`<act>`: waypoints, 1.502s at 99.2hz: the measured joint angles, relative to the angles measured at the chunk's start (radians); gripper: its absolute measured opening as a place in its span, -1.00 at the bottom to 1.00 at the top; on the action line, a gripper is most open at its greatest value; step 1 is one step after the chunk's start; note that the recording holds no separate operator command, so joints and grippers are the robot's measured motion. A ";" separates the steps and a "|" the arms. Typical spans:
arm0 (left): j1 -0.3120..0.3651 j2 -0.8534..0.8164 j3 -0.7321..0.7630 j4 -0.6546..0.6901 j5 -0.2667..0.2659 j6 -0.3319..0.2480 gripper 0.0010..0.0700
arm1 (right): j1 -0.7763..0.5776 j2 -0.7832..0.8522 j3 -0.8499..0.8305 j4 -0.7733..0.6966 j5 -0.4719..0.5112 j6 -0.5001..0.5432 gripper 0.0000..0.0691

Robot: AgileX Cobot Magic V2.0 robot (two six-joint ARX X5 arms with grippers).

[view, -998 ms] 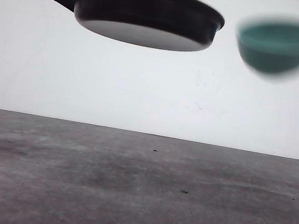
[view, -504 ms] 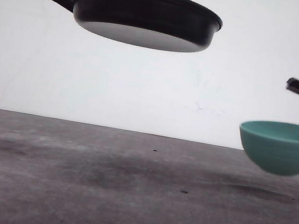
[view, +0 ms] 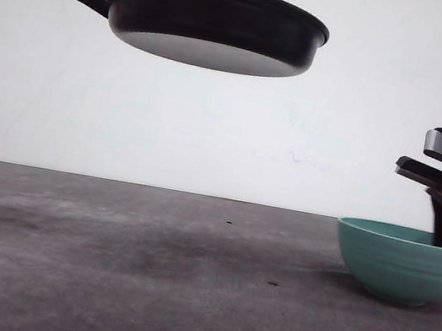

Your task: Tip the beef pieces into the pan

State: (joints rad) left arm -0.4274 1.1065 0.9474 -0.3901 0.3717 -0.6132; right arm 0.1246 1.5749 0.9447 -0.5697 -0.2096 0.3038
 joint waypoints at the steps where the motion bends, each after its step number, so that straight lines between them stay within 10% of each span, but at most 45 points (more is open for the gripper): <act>1: 0.000 0.000 0.000 0.002 -0.001 0.000 -0.88 | 0.000 -0.001 0.000 0.000 0.000 0.000 -0.18; 12: 0.000 0.006 0.000 0.040 -0.012 0.000 -0.88 | 0.000 -0.035 0.000 -0.006 0.000 -0.005 0.56; 27: 0.000 0.047 0.000 0.111 -0.034 0.000 -0.88 | 0.000 -0.162 0.038 -0.032 0.000 -0.012 0.75; 33: 0.000 0.081 0.000 0.142 -0.035 0.000 -0.88 | 0.000 -0.226 0.079 -0.055 -0.001 -0.012 0.58; 47: 0.000 0.195 0.000 0.202 -0.035 -0.001 -0.88 | 0.029 -0.418 0.145 -0.095 -0.077 -0.039 -0.59; 56: 0.000 0.277 0.000 0.254 -0.033 0.000 -0.88 | 0.060 -0.552 0.147 -0.102 -0.120 -0.047 -0.86; 90: 0.000 0.504 0.000 0.391 -0.024 -0.004 -0.88 | 0.119 -0.935 0.147 -0.159 -0.114 -0.061 -0.96; 132: 0.000 0.609 0.000 0.408 -0.022 -0.016 -0.86 | 0.119 -1.016 0.147 -0.265 -0.074 -0.060 -0.96; 149: 0.003 0.609 0.002 0.417 -0.017 -0.031 -0.21 | 0.119 -1.014 0.147 -0.259 -0.074 -0.060 -0.96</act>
State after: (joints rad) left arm -0.4248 1.7157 0.9493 0.0269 0.3546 -0.6437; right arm 0.2440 0.5606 1.0920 -0.8284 -0.2836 0.2440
